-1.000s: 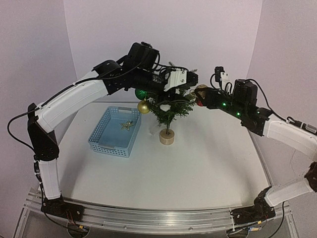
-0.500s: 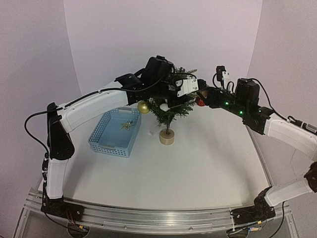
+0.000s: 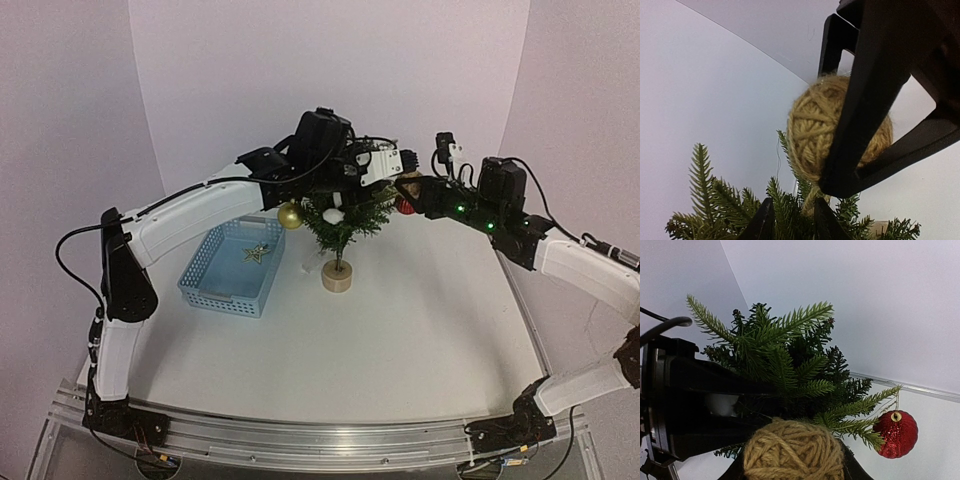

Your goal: Decorate the small christmas tree

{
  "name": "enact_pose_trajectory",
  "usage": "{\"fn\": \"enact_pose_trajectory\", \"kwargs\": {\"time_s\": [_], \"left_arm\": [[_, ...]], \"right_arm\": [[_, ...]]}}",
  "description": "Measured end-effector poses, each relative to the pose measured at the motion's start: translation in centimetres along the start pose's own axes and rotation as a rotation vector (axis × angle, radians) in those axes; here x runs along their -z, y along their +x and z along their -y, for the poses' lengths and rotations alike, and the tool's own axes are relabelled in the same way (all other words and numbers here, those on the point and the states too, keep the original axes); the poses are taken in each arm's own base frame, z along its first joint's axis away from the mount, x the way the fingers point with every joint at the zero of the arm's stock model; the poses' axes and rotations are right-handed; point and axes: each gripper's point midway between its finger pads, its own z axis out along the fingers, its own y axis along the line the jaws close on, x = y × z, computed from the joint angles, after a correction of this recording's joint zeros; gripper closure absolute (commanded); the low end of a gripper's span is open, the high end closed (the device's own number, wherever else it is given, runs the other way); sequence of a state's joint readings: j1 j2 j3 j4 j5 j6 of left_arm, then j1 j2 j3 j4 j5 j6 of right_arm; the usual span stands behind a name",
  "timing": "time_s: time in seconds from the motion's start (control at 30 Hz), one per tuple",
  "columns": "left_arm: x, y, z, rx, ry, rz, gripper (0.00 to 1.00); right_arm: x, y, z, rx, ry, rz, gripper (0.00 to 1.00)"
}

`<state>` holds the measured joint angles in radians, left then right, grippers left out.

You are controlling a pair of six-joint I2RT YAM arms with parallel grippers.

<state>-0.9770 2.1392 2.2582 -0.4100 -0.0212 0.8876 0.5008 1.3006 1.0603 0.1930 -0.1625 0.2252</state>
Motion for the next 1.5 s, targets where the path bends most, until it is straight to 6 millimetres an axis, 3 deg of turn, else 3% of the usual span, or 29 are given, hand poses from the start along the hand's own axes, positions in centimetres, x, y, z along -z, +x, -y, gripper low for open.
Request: {"fn": "enact_pose_trajectory", "kwargs": {"time_s": [0.1, 0.2, 0.23, 0.6, 1.07, 1.33, 1.5], "left_arm": [[-0.5, 0.5, 0.5, -0.013, 0.01, -0.011, 0.82], [-0.9, 0.8, 0.8, -0.027, 0.017, -0.016, 0.99], [-0.9, 0.9, 0.9, -0.032, 0.019, -0.017, 1.0], [-1.3, 1.5, 1.6, -0.056, 0.016, -0.013, 1.0], [0.1, 0.7, 0.3, -0.111, -0.025, 0.005, 1.0], [0.2, 2.7, 1.0, -0.134, -0.007, -0.03, 1.0], [0.3, 2.9, 0.7, -0.131, -0.011, -0.033, 1.0]], "right_arm": [[0.0, 0.0, -0.1, 0.001, -0.009, -0.001, 0.86], [0.1, 0.0, 0.0, 0.002, -0.013, -0.002, 0.86], [0.1, 0.0, 0.0, 0.003, -0.014, -0.002, 0.86], [-0.5, 0.1, 0.8, 0.029, -0.003, -0.011, 0.87], [-1.7, -0.3, 1.0, 0.083, -0.01, -0.01, 0.89], [-2.5, 0.6, 1.5, 0.083, -0.014, -0.031, 0.9], [-2.6, 0.5, 1.4, 0.083, -0.017, -0.029, 0.9]]}}
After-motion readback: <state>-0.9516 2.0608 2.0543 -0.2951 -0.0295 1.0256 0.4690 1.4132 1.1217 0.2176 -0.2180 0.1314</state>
